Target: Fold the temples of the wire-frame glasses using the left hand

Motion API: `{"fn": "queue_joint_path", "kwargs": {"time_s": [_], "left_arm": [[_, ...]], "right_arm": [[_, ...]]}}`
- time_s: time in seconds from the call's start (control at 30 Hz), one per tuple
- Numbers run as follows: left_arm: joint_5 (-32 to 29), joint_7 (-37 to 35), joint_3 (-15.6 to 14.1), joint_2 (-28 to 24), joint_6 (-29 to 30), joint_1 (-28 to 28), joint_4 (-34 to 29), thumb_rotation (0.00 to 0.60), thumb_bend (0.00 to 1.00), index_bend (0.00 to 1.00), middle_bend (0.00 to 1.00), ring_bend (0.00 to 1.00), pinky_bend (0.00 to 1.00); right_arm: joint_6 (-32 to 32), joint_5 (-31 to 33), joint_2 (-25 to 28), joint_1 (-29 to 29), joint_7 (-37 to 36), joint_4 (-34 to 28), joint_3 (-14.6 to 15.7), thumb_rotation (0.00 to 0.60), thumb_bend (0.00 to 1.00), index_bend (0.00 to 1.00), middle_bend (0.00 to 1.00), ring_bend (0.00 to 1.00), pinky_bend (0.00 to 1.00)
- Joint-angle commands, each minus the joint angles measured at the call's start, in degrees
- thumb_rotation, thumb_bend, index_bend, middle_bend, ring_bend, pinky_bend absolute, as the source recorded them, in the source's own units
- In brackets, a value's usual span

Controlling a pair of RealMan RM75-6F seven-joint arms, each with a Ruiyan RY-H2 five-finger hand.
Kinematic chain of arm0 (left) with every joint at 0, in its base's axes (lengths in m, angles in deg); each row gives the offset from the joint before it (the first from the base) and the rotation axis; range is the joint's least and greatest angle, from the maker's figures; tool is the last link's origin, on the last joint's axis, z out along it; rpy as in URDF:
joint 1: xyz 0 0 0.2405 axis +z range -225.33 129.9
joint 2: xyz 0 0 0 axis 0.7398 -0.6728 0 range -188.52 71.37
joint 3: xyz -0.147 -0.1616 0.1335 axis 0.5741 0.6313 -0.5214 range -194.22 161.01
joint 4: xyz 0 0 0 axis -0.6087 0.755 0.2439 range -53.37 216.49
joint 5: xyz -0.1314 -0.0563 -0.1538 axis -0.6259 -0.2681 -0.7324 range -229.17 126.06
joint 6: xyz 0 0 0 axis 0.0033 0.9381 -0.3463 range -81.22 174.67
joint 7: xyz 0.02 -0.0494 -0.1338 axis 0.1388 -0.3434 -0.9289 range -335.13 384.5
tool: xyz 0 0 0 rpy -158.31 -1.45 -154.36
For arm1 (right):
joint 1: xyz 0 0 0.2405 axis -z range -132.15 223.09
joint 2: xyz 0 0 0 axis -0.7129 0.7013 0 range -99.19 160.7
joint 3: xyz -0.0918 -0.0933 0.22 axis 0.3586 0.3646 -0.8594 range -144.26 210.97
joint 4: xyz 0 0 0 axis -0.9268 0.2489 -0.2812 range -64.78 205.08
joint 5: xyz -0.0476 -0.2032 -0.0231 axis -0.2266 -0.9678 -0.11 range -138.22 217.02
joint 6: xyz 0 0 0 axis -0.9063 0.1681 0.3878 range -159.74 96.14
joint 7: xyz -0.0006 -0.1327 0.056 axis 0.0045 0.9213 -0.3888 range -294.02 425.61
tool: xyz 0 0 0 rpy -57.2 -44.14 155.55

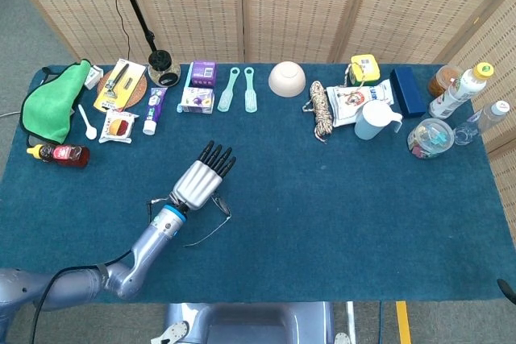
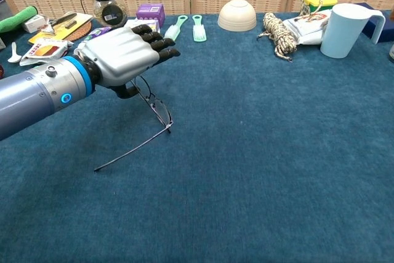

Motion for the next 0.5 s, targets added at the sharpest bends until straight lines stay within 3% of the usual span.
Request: {"fn": "queue_joint_path", "kwargs": {"time_s": [0.03, 0.13, 0.27, 0.5], "left_arm": [[-0.9, 1.5, -1.1, -2.6, 0.2, 1.1, -2.5, 0.6, 0.34, 0.0, 0.0, 0.0, 0.0], [-1.4, 1.7, -1.6, -3.0, 0.0, 1.4, -2.6, 0.588, 0.34, 0.0, 0.0, 0.0, 0.0], [-2.7, 2.2, -2.3, -3.2, -1.0, 1.5, -2.9, 0.515, 0.26, 0.0, 0.0, 0.0, 0.0], [-4.5, -1.0, -2.0, -5.0, -0.8, 2.7, -7.4, 0.491, 0.23, 0.0, 0.0, 0.0, 0.0]], "right_arm": [[-0.1, -0.3, 0.0, -0.2, 0.4, -0.3, 0.0, 0.6, 0.0, 0.25, 0.12, 0.15, 0.22], [-0.1, -0.5, 0.1, -0.2, 0.8, -0.6, 0.1, 0.6, 0.0, 0.25, 0.12, 0.15, 0.22], [0.0, -0.5, 0.1, -0.2, 1.1, -0.9, 0.1, 0.6, 0.0, 0.25, 0.12, 0.15, 0.22], [0.0, -0.5, 0.4, -0.2, 1.3, -1.1, 0.1, 0.6, 0.0, 0.25, 0.12, 0.15, 0.22]]}}
